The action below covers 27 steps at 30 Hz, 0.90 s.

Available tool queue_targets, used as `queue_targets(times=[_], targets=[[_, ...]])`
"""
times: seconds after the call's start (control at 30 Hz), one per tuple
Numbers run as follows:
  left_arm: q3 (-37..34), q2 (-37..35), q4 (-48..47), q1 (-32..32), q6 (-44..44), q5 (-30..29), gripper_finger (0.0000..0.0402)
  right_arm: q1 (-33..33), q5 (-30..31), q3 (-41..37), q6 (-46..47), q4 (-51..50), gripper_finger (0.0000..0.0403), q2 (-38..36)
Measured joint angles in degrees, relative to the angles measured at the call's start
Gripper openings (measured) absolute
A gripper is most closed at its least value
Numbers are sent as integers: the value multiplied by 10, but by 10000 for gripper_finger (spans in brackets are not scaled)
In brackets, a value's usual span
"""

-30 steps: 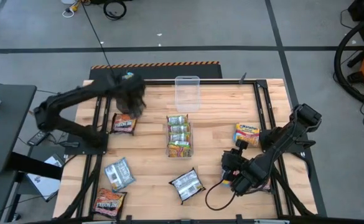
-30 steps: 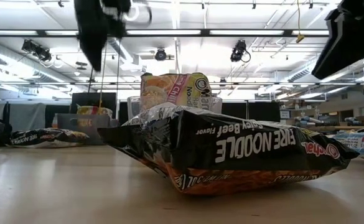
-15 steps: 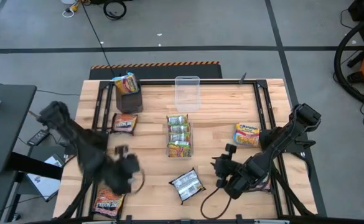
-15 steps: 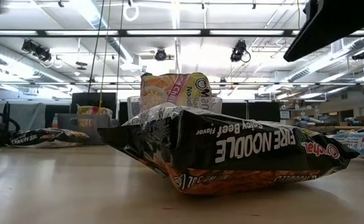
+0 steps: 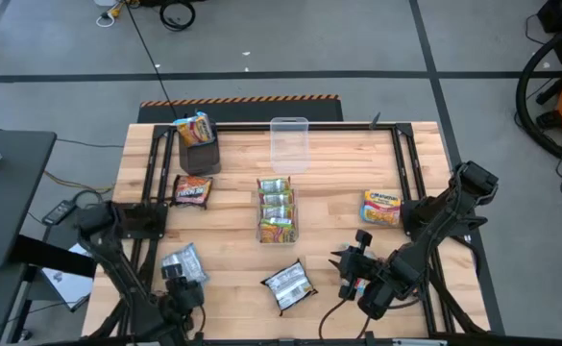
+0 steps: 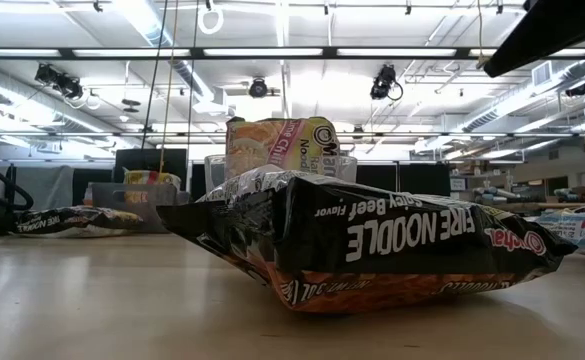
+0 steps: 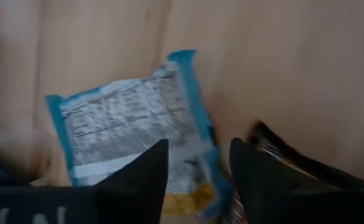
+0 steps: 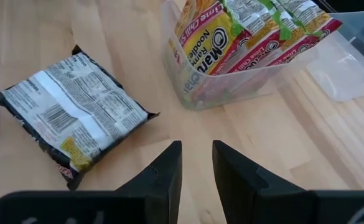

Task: Sort Maruchan noodles
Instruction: Put the blue noodle pack into the black bin

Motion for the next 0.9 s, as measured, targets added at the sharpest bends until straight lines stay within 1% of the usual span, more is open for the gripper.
queue_targets(times=[0.07,0.13,0.23,0.3,0.4,0.5,0.67,0.7,0.83,0.9], targets=[[0,11,-15,5,-8,1,191,3,-1,0,5,0,95,0],[0,21,-32,12,-27,21,198,4,-1,0,11,0,95,0],[0,23,-39,24,-43,49,199,4,-6,0,12,0,95,0],[0,23,-30,27,-34,50,190,4,-7,0,11,-1,95,0],[0,23,-19,28,-25,49,164,4,-7,0,3,-2,95,0],[0,23,-19,32,-30,50,125,4,-8,0,-7,-3,95,0],[-6,23,-15,35,-30,46,30,4,-25,0,-19,-3,95,0],[-9,23,-19,35,-30,47,16,4,-31,0,-19,-2,95,0],[-13,17,-30,40,-25,52,7,5,-61,0,-19,-2,95,0],[-13,-4,-46,51,-24,50,5,10,-71,0,-18,-2,95,0]])
